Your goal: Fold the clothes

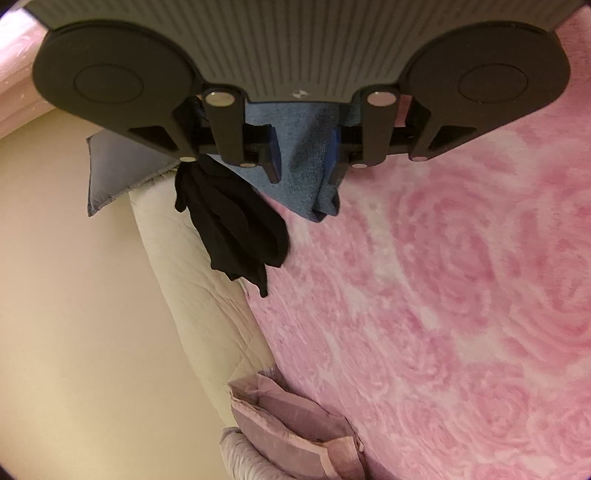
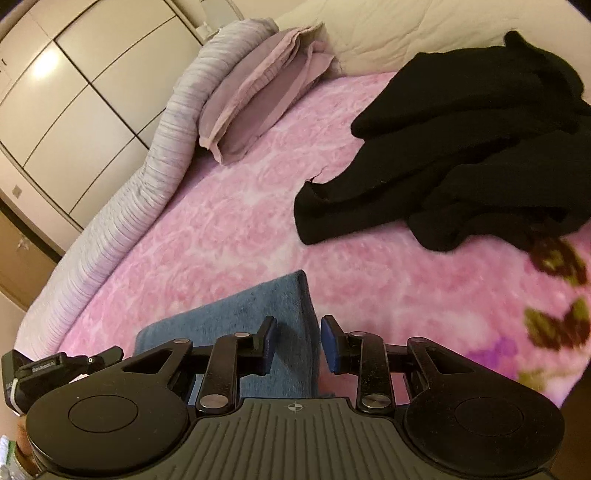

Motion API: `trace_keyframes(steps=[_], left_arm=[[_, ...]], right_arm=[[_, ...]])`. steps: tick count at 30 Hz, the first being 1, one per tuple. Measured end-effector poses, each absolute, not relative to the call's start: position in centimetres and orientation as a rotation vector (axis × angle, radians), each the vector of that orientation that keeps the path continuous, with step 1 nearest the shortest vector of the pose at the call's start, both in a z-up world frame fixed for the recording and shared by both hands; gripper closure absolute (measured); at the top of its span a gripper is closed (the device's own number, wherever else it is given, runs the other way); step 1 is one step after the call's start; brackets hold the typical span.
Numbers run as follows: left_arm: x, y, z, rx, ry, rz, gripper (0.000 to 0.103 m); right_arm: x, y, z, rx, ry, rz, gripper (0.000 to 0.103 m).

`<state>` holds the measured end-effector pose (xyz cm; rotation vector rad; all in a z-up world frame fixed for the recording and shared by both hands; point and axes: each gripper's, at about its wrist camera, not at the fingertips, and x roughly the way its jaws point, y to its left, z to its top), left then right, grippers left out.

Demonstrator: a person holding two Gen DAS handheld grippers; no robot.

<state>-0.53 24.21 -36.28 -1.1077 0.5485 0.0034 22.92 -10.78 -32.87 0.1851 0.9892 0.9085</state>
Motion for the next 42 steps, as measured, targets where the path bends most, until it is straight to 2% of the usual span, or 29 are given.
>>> trace_keyframes(steps=[3,4,5,12,14,16,20,25,29,31,35,40,42], left_arm=[[-0.3,24.2,-36.3,-1.112,0.547,-0.001,0.095],[-0.2,24.3,-36.3,-1.115,0.545,-0.003,0.101],[-0.1,24.3,-36.4,-1.118,0.542,-0.006,0.103],[-0.4,24.6,-35.9,-1.079,0.515,-0.011,0.103],[-0.2,24.2,-35.2,-0.979,0.527,0.009,0.103],[0.7,22.7,-34.5,-0.766,0.594,0.067,0.103],[2.0,20.8,-34.4,-0.636,0.638,0.1,0.103],[1.1,23.8,-35.3,-0.964,0.551,0.056,0.1],[2.3,24.4,-36.0,-1.017,0.569,0.051,0.1],[2.6,24.4,-36.3,-1.025,0.567,0.051,0.103],[2.5,23.8,-35.6,-0.875,0.523,0.038,0.103],[3.6,20.6,-36.1,-0.539,0.629,0.125,0.102],[4.1,18.4,-35.2,-0.312,0.677,0.251,0.103]], right_arm=[[22.8,-10.6,-33.2,0.18,0.991,0.915,0.077],[22.8,-10.6,-33.4,0.178,0.991,0.915,0.077],[22.8,-10.6,-33.5,0.182,0.993,0.914,0.078],[23.2,-10.8,-34.1,0.196,1.0,0.905,0.078],[23.2,-10.8,-34.2,0.19,0.999,0.906,0.078],[23.2,-10.6,-34.3,0.179,0.999,0.907,0.078],[22.8,-9.7,-34.4,0.108,0.985,0.887,0.078],[22.5,-9.7,-34.1,0.076,0.938,0.899,0.078],[22.5,-9.3,-33.8,0.088,0.927,0.899,0.078],[22.6,-9.0,-33.7,0.094,0.927,0.894,0.078],[22.7,-8.8,-34.3,0.077,0.929,0.876,0.084],[22.7,-8.2,-35.6,0.044,0.942,0.871,0.084],[22.3,-7.8,-35.6,0.002,0.917,0.861,0.084]])
